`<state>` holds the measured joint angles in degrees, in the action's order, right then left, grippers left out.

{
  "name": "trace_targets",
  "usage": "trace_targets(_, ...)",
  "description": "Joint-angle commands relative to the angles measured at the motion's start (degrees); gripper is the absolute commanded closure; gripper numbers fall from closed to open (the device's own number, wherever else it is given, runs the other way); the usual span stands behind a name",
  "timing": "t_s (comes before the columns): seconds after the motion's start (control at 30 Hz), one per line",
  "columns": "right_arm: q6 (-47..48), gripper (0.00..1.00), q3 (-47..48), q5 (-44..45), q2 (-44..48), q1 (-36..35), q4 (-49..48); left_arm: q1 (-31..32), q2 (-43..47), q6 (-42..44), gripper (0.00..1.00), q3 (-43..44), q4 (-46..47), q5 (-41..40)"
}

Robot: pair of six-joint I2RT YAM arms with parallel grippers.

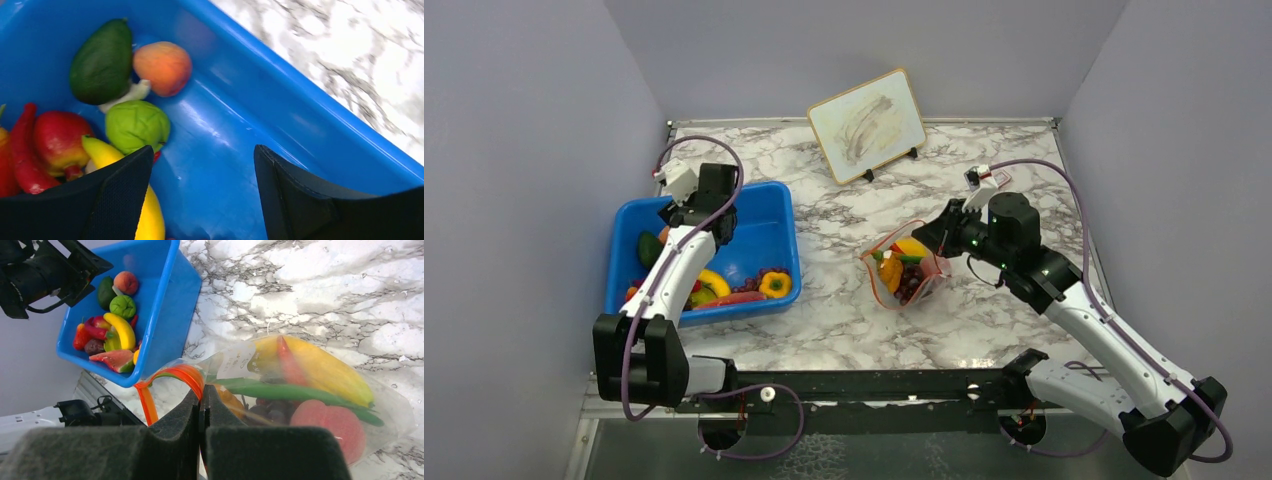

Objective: Place the food in the zip-top bag and seal the zipper
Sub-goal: Pick up the fake fruit from the bin.

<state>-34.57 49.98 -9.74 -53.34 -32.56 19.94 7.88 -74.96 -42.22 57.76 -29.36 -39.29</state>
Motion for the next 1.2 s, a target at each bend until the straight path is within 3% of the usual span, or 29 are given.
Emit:
trace_targets(0.0,0.64,0.99,3.01,-0.44,0.27,-0.12,-1.03,-4.87,2.55,-6.41,0.24,-1.76,-3.19,-4.77)
trace_targets(0.4,1.62,0.99,3.59,1.34,1.78,-0.14,-0.14,-15.76,-0.26,5.14,0.24,-4.71,4.11,-4.18)
trace_targets(0.63,2.4,0.99,4.61,0.28,1.13,-0.14,0.79,-20.28,-4.52,9.32,0.19,-3.95,5.77,-3.8)
trace_targets(1.17,2.6,0.99,4.05,-1.08,0.79,-0.11,-0.79,-23.42,-9.13,12.63,0.2,-2.44,6.19,-6.62)
